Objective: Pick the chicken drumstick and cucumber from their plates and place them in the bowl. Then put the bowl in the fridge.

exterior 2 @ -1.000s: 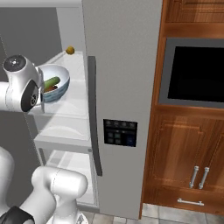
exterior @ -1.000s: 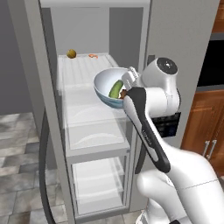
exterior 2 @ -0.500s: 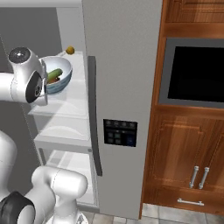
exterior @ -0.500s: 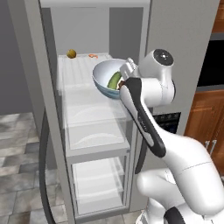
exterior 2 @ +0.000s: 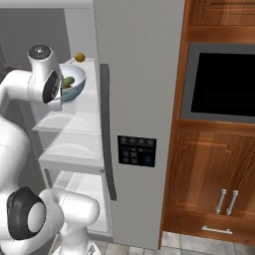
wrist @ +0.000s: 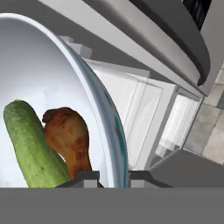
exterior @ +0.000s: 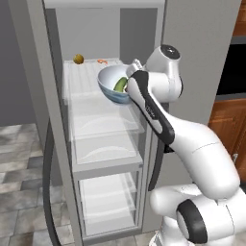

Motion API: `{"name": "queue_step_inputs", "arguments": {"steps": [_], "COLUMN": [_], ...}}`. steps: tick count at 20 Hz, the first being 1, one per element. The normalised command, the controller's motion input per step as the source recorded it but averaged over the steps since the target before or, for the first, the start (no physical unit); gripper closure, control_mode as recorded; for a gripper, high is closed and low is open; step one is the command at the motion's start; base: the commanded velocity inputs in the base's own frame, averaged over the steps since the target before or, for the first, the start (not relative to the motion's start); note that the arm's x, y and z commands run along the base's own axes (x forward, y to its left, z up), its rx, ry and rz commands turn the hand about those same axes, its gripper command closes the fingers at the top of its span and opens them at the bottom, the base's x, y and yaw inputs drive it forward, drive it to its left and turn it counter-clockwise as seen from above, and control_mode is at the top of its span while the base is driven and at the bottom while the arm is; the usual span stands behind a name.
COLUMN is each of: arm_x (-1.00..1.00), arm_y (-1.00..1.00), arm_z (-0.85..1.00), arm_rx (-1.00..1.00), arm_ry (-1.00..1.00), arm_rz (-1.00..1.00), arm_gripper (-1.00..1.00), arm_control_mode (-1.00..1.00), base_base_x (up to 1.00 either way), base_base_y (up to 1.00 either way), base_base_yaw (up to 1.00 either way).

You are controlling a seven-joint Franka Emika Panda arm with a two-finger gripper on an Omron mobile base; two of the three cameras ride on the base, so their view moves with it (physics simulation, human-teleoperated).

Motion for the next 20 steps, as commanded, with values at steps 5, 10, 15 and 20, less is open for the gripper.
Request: {"name": "queue_step_inputs", "arguments": {"steps": [5, 10, 15, 20], "arm_x": [0.5, 0.46, 0.46, 0.49], "arm_y": [0.16, 0.25, 0.24, 0.12], "arm_z": [0.04, 0.13, 0.01, -0.06], "arm_rx": [0.0, 0.0, -0.03, -0.04], "arm_ry": [0.06, 0.0, 0.0, 0.0], "arm_rz": [0.0, 0.0, -0.02, -0.03], "arm_gripper": [1.0, 1.0, 1.0, 1.0], "arm_control_mode": [-1.0, -1.0, -1.0, -1.0], "base_base_x": [0.0, 0.0, 0.0, 0.0], "base_base_y": [0.0, 0.0, 0.0, 0.0], "base_base_yaw": [0.0, 0.0, 0.0, 0.0]}}
